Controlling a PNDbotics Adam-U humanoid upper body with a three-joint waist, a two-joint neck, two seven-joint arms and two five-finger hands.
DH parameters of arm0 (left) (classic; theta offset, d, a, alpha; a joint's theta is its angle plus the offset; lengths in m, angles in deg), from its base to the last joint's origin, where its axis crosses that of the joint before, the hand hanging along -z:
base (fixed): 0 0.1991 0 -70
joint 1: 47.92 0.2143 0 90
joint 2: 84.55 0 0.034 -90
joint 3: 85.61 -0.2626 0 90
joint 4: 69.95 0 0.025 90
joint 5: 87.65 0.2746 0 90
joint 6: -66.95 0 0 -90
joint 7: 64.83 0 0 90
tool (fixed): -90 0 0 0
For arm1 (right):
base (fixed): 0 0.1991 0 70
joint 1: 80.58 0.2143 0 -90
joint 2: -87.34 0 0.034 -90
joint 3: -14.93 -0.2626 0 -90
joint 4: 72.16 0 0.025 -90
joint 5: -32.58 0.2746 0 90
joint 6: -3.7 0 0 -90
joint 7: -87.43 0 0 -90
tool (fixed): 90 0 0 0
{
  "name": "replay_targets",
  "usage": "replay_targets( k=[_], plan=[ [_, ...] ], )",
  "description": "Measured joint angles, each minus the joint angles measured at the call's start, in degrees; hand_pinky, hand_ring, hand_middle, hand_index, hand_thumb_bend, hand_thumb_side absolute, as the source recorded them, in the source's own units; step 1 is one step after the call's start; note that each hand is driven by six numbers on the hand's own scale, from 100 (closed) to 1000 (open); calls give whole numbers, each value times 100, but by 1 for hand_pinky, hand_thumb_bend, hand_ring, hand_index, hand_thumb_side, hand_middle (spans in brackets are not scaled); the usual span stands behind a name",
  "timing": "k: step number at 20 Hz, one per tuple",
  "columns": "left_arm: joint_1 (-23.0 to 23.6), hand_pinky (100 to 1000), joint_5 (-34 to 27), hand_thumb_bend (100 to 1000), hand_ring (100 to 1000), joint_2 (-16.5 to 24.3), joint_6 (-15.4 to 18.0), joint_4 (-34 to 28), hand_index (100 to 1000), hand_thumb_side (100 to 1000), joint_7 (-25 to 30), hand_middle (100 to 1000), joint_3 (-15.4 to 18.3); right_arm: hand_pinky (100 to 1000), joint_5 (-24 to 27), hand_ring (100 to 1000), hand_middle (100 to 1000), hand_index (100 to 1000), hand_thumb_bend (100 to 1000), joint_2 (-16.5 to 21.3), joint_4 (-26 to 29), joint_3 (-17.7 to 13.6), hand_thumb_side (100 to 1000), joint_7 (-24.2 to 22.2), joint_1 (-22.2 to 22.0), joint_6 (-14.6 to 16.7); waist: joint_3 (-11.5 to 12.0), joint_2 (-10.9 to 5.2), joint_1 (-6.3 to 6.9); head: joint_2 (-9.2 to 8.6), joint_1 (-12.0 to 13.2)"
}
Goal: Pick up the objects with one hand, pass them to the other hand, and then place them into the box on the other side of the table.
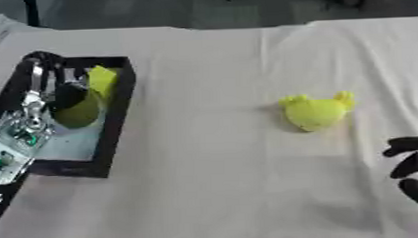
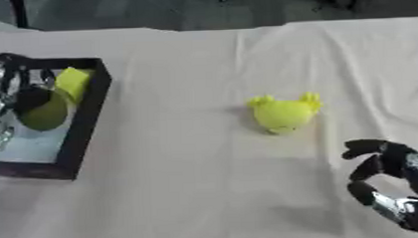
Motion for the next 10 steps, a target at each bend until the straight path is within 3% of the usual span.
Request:
replay_targets(
  k=[2,5,10],
  plan=[
    [0,905,134,325,1000,2,-91,1,811,582,86,789,26,660,-7,615,734,856,423,0,0,0,536,5,-29,5,-16,0,0,-1,-2],
    [1,919,272,348,1000,2,-204,1,857,635,192,837,33,661,-24,614,733,856,421,0,0,0,538,11,-45,9,-24,0,0,-1,-5],
    [1,919,367,341,1000,2,-295,-4,852,699,328,837,48,662,-47,615,734,855,420,0,0,1,538,32,-78,7,-27,0,0,1,-14]
  ],
)
